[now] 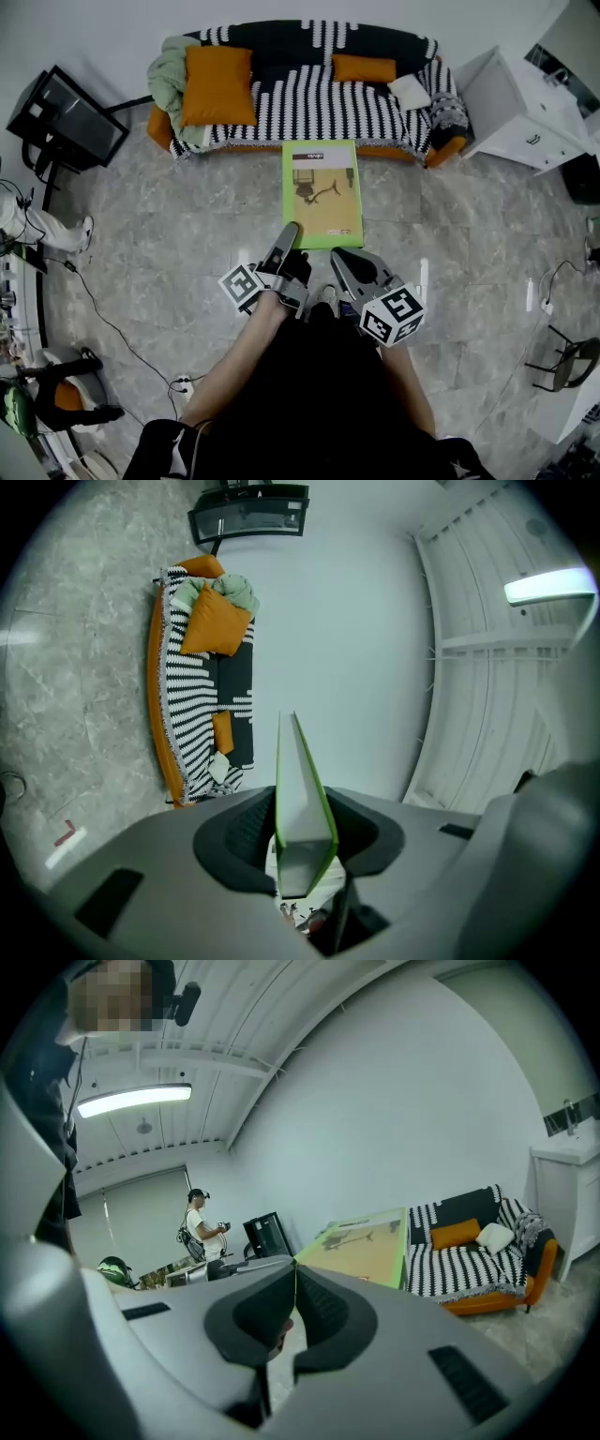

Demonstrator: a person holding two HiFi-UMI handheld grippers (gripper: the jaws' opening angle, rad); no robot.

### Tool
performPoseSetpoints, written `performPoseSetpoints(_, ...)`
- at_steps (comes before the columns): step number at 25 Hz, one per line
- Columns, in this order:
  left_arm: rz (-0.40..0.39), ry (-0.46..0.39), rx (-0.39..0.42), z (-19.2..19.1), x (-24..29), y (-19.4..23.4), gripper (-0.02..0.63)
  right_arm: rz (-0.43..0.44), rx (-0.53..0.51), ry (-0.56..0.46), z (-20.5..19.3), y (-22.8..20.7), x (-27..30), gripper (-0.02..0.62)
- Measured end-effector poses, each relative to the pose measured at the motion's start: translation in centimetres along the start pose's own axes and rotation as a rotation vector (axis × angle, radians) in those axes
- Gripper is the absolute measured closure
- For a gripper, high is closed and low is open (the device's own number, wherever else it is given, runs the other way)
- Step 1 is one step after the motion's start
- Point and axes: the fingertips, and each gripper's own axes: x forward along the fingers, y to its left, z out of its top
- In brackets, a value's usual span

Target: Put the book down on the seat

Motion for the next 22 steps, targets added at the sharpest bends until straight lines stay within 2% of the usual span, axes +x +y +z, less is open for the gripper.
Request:
performPoseSetpoints(10,0.016,-0.056,0.006,-0.1,4.0,-0.3,0.455,0.06,0.009,0.022,2.4,-3.3,1.2,0.578)
performPoseSetpoints(16,0.011,-0.068,-0.017,-1.9,2.9,0.7,0.455,0.07,0.016,0.022,0.7,-3.4,0.1,0.578)
performPoseSetpoints(22,0.005,-0.058,-0.017,0.4,4.8,1.4,0.456,0.049,0.022,0.033,1.2,-4.4,2.2,0.578)
